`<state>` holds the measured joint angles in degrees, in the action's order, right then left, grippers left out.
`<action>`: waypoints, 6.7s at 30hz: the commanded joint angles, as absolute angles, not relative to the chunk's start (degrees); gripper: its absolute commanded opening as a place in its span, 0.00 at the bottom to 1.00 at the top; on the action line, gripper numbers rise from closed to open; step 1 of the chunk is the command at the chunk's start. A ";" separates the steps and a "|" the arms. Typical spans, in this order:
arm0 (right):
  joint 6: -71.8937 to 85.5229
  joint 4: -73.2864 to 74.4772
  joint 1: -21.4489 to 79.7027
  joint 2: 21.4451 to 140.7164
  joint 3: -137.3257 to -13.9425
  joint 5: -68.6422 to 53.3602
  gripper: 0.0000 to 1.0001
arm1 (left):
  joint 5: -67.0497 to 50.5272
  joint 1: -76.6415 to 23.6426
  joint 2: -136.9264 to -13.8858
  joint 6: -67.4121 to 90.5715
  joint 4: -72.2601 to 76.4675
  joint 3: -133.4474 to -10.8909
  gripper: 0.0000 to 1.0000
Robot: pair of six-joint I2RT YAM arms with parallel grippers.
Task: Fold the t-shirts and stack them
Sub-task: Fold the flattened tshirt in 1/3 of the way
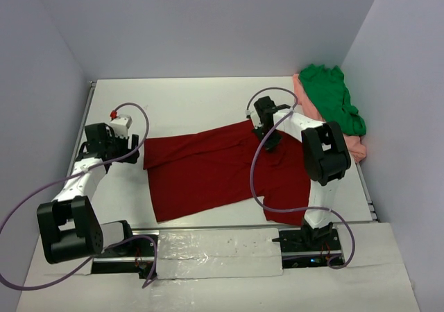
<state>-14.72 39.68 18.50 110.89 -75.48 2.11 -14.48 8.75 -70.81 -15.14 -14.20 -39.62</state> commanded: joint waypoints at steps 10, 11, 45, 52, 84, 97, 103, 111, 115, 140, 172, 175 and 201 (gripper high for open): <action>-15.29 45.00 18.81 108.55 -75.41 -1.49 0.00 | -26.19 7.38 -72.77 -9.86 -0.55 -39.64 0.79; -15.21 44.83 18.90 108.46 -75.32 -1.67 0.00 | -26.63 7.03 -73.21 -9.32 1.56 -39.55 0.78; -15.03 49.31 19.51 103.10 -77.87 -6.59 0.00 | -7.21 -4.66 -101.68 -3.25 10.11 -50.88 0.00; -20.65 42.03 23.54 100.64 -74.45 -8.70 0.19 | -10.89 -4.75 -101.25 -4.13 10.11 -50.36 0.01; -42.01 -3.07 53.61 122.87 -81.56 19.16 0.24 | -6.77 2.64 -78.23 -5.45 7.99 -47.38 0.88; -43.16 -4.67 54.23 126.12 -83.32 23.03 0.00 | -6.24 2.90 -75.59 -5.36 9.93 -43.68 0.87; -42.28 -0.54 54.23 125.42 -83.58 21.53 0.00 | -6.50 3.08 -75.50 -5.54 9.49 -43.68 0.87; -41.40 2.37 54.23 122.09 -80.51 21.45 0.00 | -6.94 3.16 -75.41 -5.63 9.32 -42.98 0.87; -40.96 2.99 54.23 119.71 -79.02 21.71 0.00 | -6.86 3.16 -75.15 -5.54 9.40 -42.45 0.86; -33.76 15.64 54.76 114.96 -79.63 17.06 0.32 | -10.80 3.16 -75.59 -6.06 7.65 -42.27 0.86; -14.16 46.49 28.74 87.71 -80.61 -3.78 0.34 | -27.78 2.99 -84.55 -29.09 -33.22 -51.77 0.76; -13.36 46.85 28.13 88.77 -77.79 -5.61 0.33 | -26.28 2.99 -84.38 -28.48 -31.91 -51.16 0.76; -11.34 45.62 25.75 101.60 -67.94 9.67 0.35 | -25.75 3.08 -80.77 -26.46 -28.83 -47.81 0.77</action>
